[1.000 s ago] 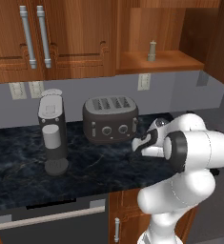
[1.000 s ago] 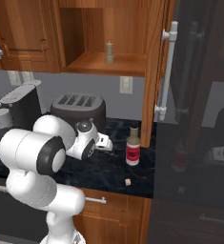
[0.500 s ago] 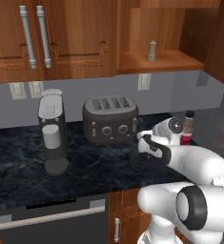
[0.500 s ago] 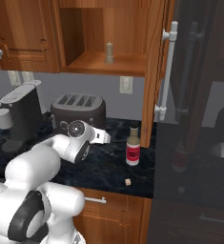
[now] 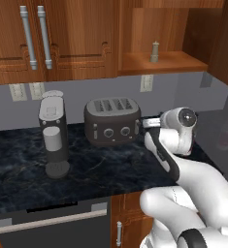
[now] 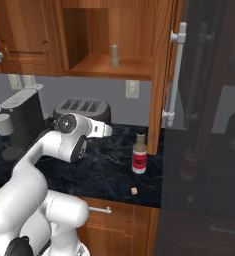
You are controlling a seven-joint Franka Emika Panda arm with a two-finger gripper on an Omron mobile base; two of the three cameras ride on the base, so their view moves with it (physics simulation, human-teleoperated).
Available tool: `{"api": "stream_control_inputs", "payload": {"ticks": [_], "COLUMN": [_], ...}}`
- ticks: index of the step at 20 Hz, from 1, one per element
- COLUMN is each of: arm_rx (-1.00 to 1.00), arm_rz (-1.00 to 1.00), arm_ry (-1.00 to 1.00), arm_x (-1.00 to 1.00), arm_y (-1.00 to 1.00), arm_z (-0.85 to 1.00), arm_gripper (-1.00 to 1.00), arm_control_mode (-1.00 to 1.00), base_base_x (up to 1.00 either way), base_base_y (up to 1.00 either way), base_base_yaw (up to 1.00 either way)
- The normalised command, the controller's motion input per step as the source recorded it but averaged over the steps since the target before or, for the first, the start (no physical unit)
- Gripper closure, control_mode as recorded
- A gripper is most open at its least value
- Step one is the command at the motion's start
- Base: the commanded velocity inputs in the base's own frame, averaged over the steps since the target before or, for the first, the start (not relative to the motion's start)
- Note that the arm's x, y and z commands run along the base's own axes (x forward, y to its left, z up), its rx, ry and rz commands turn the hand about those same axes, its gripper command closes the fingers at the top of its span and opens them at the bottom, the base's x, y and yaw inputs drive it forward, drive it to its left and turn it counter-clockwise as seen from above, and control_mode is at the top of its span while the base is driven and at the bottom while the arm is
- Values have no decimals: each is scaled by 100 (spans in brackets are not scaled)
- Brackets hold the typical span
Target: There are various items on the counter. Only move the condiments/shakers into the cabinet.
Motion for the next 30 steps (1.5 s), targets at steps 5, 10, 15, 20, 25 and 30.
{"api": "stream_control_inputs", "payload": {"ticks": [5,10,15,20,25,30], "arm_rx": [0,0,0,0,2,1], "arm_rz": [0,0,0,0,0,0], "arm_ry": [0,0,0,1,-18,-13], "arm_x": [-10,-15,-15,-25,-6,0], "arm_y": [2,0,2,18,12,0], "arm_z": [100,100,100,100,51,0], "arm_gripper": [100,100,100,100,100,100], "arm_control_mode": [-100,-100,-100,-100,-100,-100], "base_base_x": [0,0,0,0,0,0], "base_base_y": [0,0,0,0,0,0], "base_base_yaw": [0,0,0,0,0,0]}}
